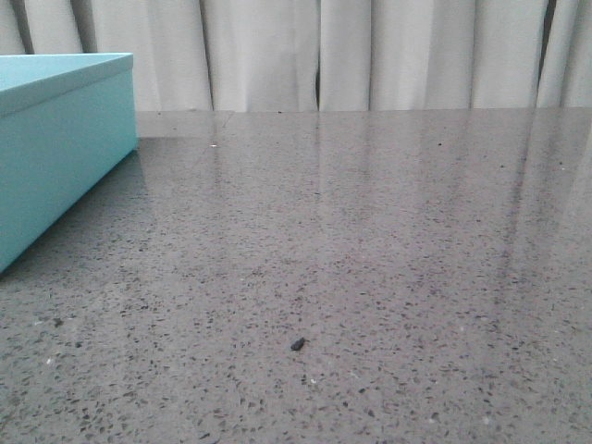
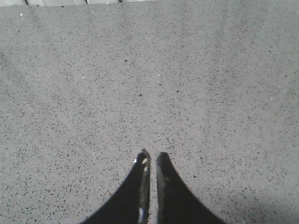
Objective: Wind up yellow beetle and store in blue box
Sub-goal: 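Lower the car into the blue box and open the left gripper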
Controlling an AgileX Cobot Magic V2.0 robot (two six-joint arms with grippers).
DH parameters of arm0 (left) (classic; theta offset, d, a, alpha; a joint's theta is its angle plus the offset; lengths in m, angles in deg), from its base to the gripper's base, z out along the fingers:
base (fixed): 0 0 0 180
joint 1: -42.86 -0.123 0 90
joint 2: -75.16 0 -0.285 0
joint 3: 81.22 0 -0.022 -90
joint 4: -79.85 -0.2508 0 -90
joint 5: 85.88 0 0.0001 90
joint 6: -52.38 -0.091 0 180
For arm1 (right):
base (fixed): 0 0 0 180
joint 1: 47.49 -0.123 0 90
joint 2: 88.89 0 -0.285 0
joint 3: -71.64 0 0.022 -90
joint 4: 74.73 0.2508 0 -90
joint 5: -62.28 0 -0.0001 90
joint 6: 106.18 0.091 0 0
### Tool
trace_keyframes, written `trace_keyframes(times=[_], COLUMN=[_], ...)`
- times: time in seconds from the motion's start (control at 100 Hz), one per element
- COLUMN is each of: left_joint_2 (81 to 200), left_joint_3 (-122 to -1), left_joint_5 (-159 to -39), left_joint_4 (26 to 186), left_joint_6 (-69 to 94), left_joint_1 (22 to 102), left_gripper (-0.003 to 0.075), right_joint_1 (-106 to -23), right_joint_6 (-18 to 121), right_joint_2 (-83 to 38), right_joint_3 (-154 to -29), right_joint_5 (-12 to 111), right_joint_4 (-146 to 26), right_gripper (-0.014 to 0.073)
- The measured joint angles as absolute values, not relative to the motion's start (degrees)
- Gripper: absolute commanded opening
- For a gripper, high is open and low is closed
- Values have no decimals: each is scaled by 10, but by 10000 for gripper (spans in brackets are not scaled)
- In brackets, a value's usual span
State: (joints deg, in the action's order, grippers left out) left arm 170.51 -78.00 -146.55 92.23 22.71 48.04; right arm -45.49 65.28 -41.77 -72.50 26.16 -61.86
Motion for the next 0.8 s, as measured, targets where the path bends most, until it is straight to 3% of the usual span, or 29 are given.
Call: trace_keyframes(times=[0.11,0.18,0.38,0.8], left_joint_2=[1705,1705,1657,1458], left_joint_3=[-780,-786,-794,-784], left_joint_5=[-1480,-1498,-1512,-1494], left_joint_4=[921,916,941,999], left_joint_6=[227,227,227,227], left_joint_1=[480,480,480,480], left_gripper=[382,335,-21,-20], right_joint_1=[-455,-455,-455,-456], right_joint_6=[653,653,652,643], right_joint_2=[-418,-418,-422,-508], right_joint_3=[-725,-725,-725,-711], right_joint_5=[262,262,262,284], right_joint_4=[-619,-619,-619,-636], right_gripper=[-49,-49,-49,-49])
